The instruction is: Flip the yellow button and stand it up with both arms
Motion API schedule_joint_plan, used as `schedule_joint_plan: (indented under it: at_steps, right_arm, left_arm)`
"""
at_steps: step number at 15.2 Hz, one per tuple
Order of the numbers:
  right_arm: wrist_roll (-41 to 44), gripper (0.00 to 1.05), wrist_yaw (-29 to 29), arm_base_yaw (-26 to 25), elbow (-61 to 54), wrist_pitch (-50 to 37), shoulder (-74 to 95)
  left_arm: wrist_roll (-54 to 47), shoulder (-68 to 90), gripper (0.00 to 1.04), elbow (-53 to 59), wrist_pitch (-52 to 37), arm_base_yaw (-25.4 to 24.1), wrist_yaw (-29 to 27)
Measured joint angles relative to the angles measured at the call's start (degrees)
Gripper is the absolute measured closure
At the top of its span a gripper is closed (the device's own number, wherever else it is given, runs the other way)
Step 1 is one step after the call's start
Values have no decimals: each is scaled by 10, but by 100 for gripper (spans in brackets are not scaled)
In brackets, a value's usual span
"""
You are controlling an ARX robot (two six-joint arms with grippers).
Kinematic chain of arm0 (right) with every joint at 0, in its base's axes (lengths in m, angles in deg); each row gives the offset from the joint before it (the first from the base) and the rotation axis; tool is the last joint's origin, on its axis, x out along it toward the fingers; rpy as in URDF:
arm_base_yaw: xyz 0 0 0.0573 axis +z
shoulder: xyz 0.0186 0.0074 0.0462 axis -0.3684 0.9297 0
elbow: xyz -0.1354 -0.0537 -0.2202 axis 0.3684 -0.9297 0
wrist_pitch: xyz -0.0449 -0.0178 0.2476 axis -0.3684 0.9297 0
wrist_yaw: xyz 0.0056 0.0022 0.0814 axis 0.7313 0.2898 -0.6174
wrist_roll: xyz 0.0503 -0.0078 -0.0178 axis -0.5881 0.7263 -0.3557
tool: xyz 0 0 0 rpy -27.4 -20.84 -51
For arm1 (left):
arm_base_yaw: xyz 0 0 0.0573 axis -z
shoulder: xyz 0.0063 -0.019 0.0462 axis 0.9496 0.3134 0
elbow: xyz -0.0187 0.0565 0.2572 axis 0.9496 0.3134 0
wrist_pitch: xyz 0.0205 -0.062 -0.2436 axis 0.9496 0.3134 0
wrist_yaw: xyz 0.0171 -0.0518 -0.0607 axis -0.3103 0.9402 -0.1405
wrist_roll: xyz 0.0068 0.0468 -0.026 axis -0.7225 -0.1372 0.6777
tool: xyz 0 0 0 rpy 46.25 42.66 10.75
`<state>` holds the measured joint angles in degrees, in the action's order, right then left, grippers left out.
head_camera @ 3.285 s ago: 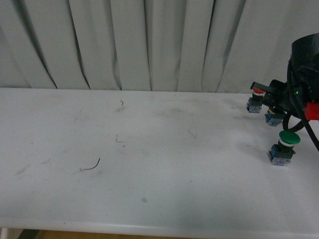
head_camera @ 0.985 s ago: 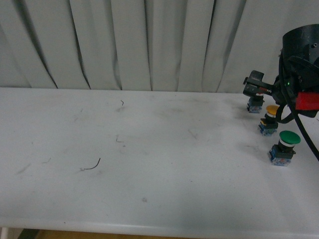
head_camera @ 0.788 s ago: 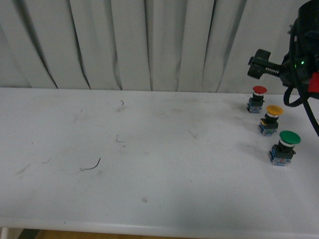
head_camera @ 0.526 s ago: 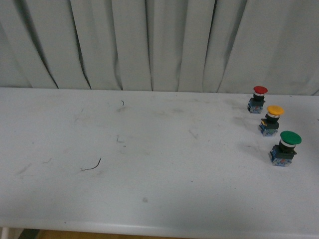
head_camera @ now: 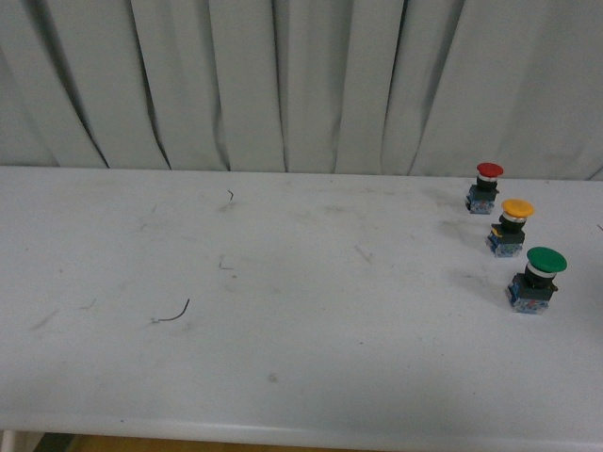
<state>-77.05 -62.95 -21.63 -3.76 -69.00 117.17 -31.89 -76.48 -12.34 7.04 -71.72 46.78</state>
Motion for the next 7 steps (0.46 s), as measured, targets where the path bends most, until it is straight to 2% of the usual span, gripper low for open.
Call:
schedule_joint_plan:
  at_steps: [2,5,7]
  right_arm:
    - [5,101,0,0,-51,-22,-47]
    - [7,103,0,0,-160,-23,-140]
    - [7,103,0,0,-210,11,-220]
  left_arm:
    - [0,0,7,0,0,0,0]
    - [0,0,7,0,0,0,0]
    - [0,0,7,0,0,0,0]
